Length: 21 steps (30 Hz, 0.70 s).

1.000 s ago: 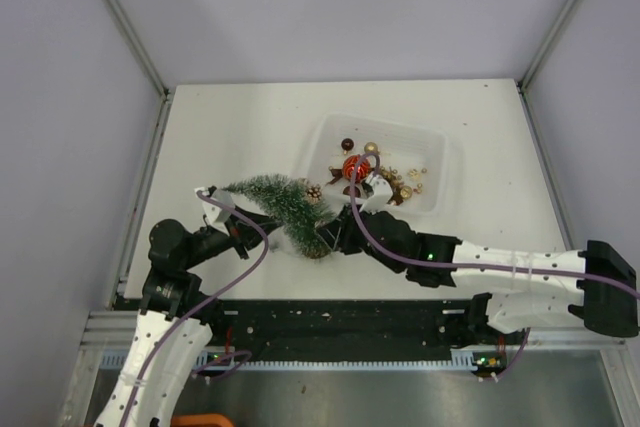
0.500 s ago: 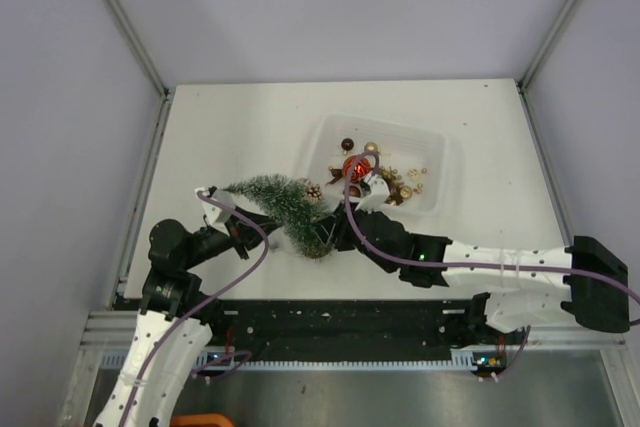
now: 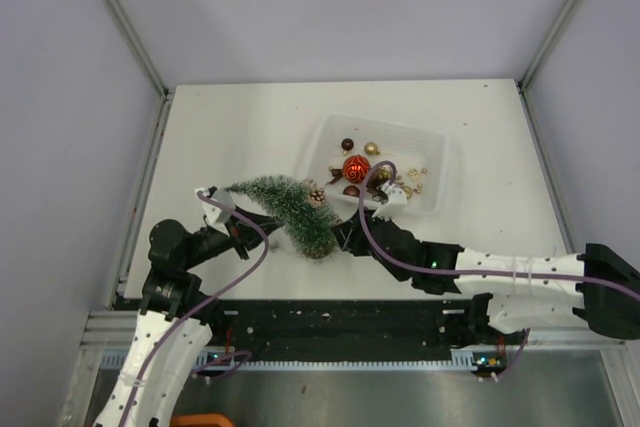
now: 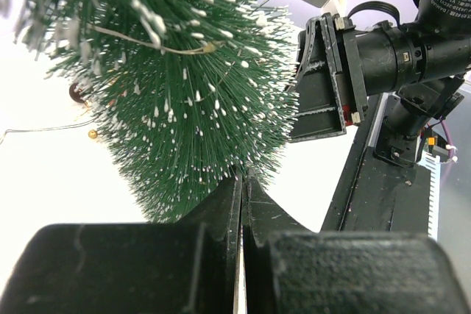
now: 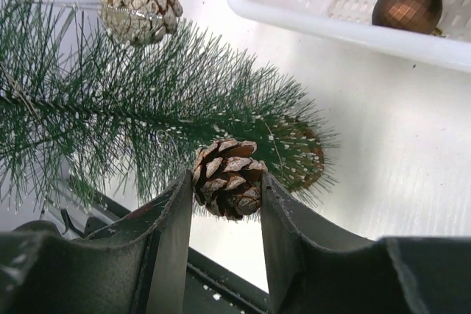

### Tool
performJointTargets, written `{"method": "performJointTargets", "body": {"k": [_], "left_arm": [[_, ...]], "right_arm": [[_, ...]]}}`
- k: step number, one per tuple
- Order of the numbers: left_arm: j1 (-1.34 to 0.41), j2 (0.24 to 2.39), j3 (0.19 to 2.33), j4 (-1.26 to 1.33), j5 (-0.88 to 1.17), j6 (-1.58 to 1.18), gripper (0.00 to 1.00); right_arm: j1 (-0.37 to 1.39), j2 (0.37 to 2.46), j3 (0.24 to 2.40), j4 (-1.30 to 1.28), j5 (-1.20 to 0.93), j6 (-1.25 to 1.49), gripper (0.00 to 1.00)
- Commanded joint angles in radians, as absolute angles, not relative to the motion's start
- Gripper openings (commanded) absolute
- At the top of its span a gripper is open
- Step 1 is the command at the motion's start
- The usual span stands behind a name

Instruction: Decorate the small christmas tree

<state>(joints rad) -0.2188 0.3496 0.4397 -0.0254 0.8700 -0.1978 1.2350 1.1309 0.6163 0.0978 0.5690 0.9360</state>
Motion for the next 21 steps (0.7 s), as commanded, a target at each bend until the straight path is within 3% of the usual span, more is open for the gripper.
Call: {"method": "performJointTargets", "body": {"k": [1,21], "left_arm": [[-0.227,0.345,0.468,0.006,0.879,-0.199,0.00],[-0.229,0.353,0.462,0.017,0.861,-0.199,0.00]], "right_arm": [[1.241,1.103,0.659,0.123,0.653,0.914,0.37],[1.345,1.123,0.678,0.209,0.575,0.871,0.37]]}}
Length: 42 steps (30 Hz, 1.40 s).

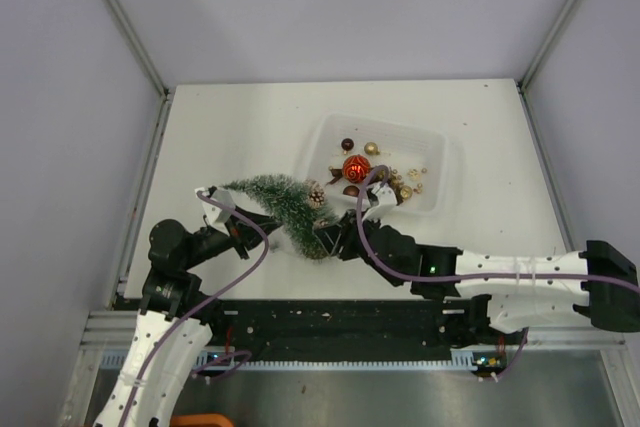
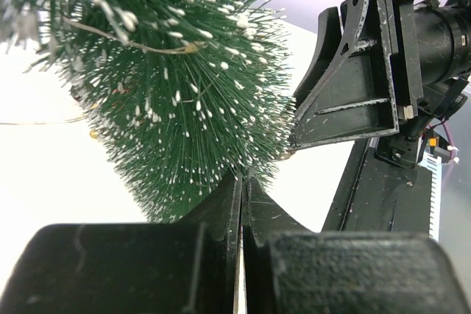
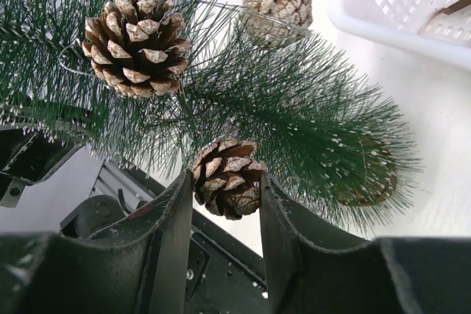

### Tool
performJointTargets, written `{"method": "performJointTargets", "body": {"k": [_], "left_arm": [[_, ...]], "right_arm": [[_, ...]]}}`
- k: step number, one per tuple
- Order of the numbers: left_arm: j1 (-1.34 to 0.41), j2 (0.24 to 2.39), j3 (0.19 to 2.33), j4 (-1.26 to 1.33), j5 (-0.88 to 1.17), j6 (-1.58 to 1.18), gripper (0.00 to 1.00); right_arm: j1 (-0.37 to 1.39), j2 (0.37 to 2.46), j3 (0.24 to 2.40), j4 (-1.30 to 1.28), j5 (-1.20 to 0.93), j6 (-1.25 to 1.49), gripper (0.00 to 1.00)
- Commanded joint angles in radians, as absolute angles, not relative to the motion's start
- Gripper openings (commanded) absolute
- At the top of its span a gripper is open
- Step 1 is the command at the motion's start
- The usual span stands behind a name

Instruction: Decorate the small christmas tree

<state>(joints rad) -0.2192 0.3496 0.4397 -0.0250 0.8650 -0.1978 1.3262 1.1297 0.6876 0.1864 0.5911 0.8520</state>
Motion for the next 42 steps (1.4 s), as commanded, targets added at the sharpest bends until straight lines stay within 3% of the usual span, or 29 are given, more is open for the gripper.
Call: {"method": "performJointTargets", "body": {"k": [1,20,42], "left_arm": [[-0.229,0.351,0.463,0.017,0.861,-0.198,0.00],[-0.232,0.354,0.471,0.011,0.853,-0.195,0.00],[-0.236,0.353,0.472,0.008,0.856,-0.190,0.00]], "right_arm": [[1.344,1.123,0.670,0.207,0.574,0.876,0.37],[1.345,1.094,0.623,0.112,0.634,0.885,0.42],[1.345,1.227,0.684,0.348,0.597,0.779,0.47]]}}
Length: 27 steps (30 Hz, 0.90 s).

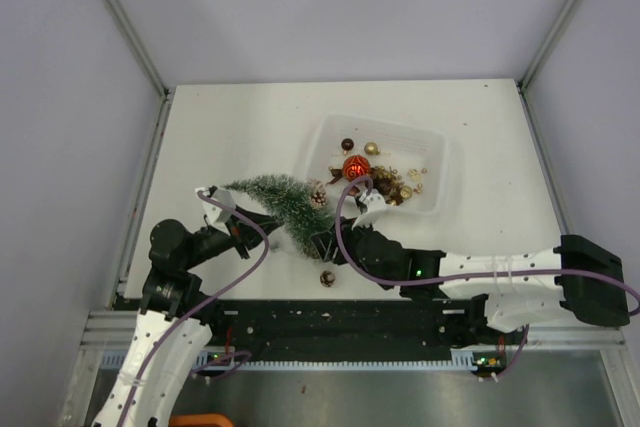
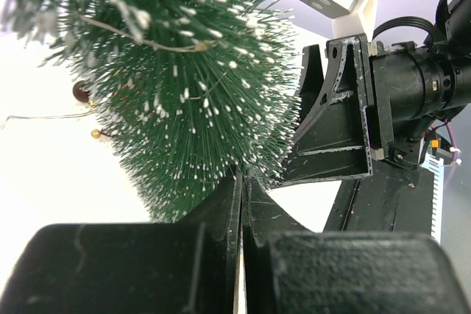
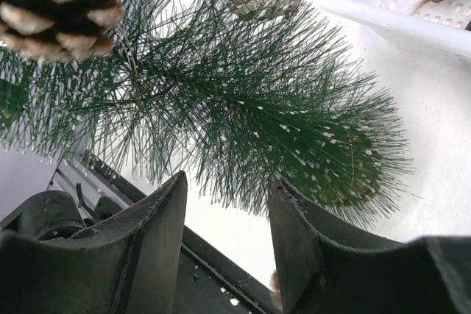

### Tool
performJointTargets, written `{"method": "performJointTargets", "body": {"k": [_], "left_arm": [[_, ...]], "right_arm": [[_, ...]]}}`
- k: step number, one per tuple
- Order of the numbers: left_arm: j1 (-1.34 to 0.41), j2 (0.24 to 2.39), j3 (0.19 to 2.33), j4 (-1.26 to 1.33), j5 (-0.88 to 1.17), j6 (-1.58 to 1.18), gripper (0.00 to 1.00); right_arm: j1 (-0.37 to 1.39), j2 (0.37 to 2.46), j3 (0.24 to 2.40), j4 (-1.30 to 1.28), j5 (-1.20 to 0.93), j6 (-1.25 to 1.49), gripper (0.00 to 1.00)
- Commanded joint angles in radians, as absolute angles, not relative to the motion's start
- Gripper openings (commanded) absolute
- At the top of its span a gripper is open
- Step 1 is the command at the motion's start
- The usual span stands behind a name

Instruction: Decorate the small christmas tree

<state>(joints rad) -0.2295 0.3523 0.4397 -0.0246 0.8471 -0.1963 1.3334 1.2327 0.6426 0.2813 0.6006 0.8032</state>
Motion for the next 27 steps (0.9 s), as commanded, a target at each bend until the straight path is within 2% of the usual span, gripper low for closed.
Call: {"method": "performJointTargets", "body": {"k": [1,7,11,16,21,23,27], "left_arm": [[-0.236,0.354,0.472,0.009,0.856,-0.193,0.00],[-0.238,0.354,0.479,0.008,0.851,-0.192,0.00],[-0.238,0.347,0.477,0.005,0.848,-0.186,0.00],[-0.238,0.351,0.474,0.005,0.842,-0.190,0.00],[-0.238,0.354,0.483,0.005,0.836,-0.186,0.00],[-0.238,0.356,0.486,0.005,0.834,-0.184,0.00],[-0.238,0.360,0.489,-0.025,0.833,-0.181,0.00]], "right_arm": [[1.345,1.227,0.687,0.341,0.601,0.781,0.48],[1.345,1.197,0.667,0.293,0.615,0.790,0.48],[1.345,1.105,0.618,0.194,0.630,0.825,0.48],[1.344,0.932,0.566,0.019,0.670,0.859,0.48],[1.335,0.844,0.632,-0.237,0.751,0.842,0.52],[1.258,0.845,0.693,-0.357,0.732,0.838,0.53],[0.964,0.888,0.784,-0.408,0.531,0.734,0.55]]}}
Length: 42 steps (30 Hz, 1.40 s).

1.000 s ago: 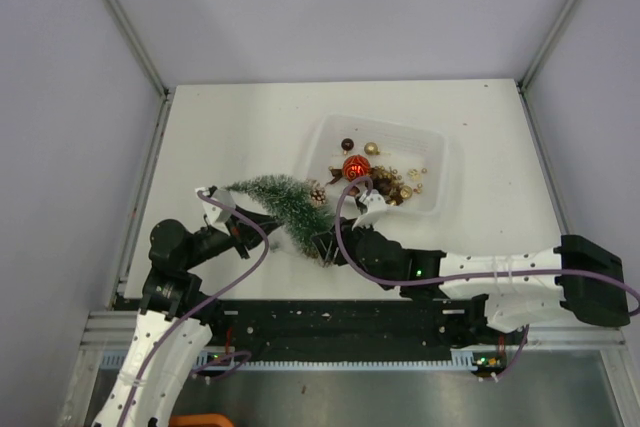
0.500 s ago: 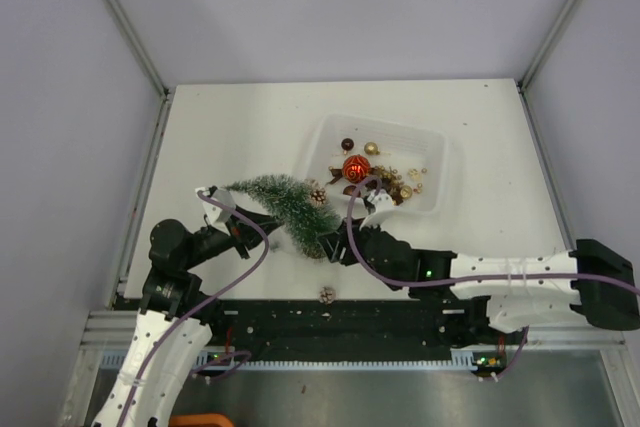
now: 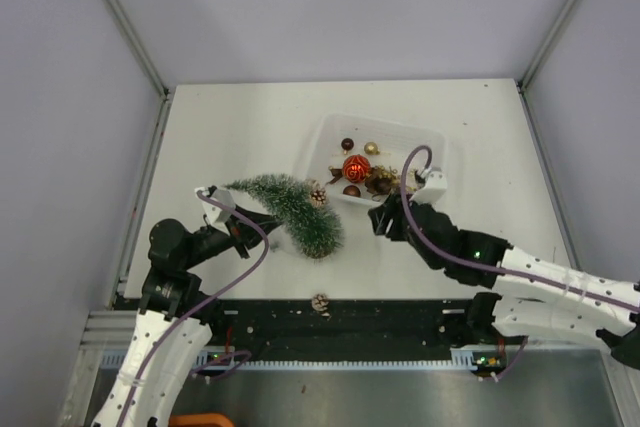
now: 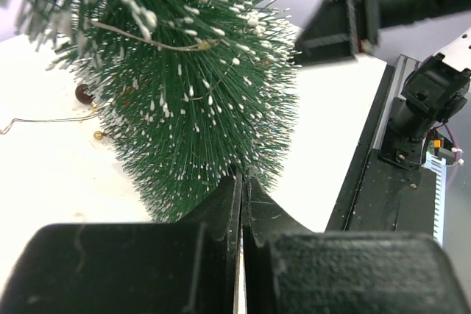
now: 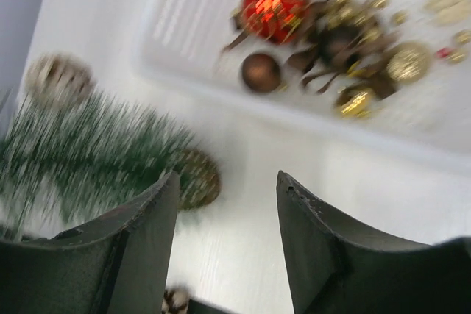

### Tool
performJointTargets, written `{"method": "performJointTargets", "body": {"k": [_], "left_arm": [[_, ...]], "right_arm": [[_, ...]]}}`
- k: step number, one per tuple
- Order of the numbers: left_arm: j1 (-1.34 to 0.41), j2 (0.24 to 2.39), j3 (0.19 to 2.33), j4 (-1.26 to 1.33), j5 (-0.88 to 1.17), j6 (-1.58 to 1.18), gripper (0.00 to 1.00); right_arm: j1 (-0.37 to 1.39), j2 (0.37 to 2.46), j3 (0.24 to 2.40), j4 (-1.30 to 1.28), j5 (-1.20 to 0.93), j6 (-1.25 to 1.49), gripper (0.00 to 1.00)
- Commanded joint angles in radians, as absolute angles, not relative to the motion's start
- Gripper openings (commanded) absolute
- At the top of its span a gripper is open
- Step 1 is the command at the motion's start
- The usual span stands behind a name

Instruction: Decorate the small christmas tree

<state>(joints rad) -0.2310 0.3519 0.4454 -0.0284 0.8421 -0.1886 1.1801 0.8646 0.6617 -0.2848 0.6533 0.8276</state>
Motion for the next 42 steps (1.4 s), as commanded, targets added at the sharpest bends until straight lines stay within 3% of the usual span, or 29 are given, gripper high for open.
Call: {"method": "performJointTargets", "body": {"k": [1,8,12,23,30,37,42], "left_arm": [[-0.238,0.359,0.491,-0.026,0.834,-0.179,0.00],[-0.238,0.351,0.489,-0.038,0.818,-0.181,0.00],[-0.238,0.350,0.477,-0.031,0.807,-0.189,0.00],[-0.238,0.377,0.454,-0.020,0.796,-0.204,0.00],[-0.238,0.383,0.454,-0.012,0.790,-0.209,0.00],[-0.238,0.376,0.453,-0.008,0.787,-0.216,0.00],[-0.238,0.359,0.446,-0.009,0.778,-0.225,0.00]], "right_arm": [[0.884,0.906,0.811,-0.403,0.481,0.701,0.56],[0.480,1.271,1.053,-0.432,0.103,0.559,0.57],[0.466,1.446,1.141,-0.474,0.117,0.532,0.53],[0.468,1.644,1.134,-0.356,0.149,0.494,0.51],[0.466,1.671,1.132,-0.315,0.227,0.483,0.27],[0.466,1.546,1.143,-0.302,0.282,0.466,0.01],[0.466,1.408,1.176,-0.350,0.295,0.460,0.00]]}}
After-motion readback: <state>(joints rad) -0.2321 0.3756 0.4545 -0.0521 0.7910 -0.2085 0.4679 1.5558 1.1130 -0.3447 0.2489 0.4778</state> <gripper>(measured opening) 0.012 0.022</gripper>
